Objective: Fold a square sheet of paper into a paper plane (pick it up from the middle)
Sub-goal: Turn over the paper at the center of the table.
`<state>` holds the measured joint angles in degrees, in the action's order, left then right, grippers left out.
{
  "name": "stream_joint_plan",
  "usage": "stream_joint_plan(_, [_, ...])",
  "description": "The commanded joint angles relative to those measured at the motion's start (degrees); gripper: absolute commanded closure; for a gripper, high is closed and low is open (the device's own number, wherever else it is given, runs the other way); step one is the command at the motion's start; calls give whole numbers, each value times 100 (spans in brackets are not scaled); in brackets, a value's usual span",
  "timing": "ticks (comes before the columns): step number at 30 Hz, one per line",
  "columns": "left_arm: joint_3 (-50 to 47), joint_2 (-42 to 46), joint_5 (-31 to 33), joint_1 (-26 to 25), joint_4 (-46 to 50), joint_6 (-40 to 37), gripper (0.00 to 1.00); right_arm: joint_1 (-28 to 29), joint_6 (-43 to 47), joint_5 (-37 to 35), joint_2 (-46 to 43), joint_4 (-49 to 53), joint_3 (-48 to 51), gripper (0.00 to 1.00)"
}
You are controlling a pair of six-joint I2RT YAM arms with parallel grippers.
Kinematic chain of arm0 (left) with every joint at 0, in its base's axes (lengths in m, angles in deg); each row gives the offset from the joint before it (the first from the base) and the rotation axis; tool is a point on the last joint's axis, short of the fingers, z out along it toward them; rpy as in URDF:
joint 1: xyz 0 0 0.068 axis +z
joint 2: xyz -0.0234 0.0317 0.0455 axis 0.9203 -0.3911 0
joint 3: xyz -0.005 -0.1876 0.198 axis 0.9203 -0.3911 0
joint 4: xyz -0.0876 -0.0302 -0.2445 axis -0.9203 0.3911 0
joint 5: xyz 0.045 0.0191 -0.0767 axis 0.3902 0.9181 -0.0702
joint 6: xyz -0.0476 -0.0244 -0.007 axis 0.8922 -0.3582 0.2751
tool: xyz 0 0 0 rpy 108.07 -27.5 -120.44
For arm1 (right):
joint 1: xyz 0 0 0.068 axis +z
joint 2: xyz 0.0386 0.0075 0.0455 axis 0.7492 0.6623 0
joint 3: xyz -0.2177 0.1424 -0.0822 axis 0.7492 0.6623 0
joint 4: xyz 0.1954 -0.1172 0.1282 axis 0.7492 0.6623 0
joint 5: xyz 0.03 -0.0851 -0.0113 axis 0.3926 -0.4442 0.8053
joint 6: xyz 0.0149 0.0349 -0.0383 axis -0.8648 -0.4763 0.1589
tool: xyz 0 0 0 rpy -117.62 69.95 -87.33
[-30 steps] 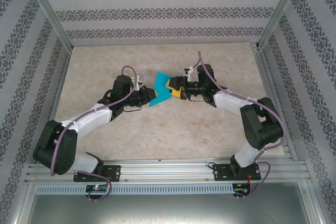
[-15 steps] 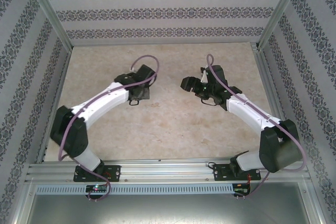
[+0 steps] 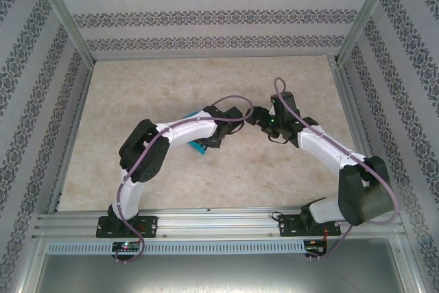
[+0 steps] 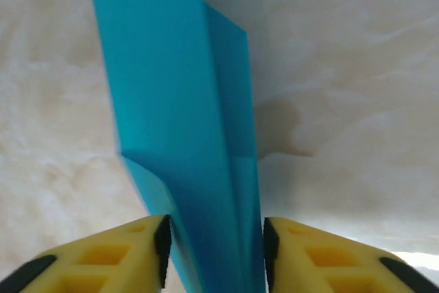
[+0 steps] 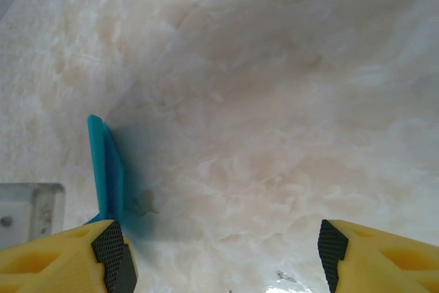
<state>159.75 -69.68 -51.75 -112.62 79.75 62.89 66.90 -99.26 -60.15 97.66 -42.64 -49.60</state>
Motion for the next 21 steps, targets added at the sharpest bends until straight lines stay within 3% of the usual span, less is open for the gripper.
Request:
stream_joint_plan(1, [-79, 424, -602, 66, -547, -95, 45, -99, -213, -132, -226, -78, 205, 24])
stream_joint_plan(3, [-289, 709, -883, 168, -823, -133, 36, -123, -195, -130, -220, -112, 230, 24])
stream_joint_plan(9, [-1256, 1820, -1477, 700, -1616, 31, 22, 158, 50, 162, 169, -253, 37, 31])
stream_joint_plan(12, [-1921, 2410, -1545, 1102, -1968, 280, 14, 627, 91, 167, 503, -362, -193, 36])
stream_joint_plan(21, [-3845, 3700, -2188, 2398, -2721, 1070, 0, 2356, -94, 5, 1963, -575, -1293, 67])
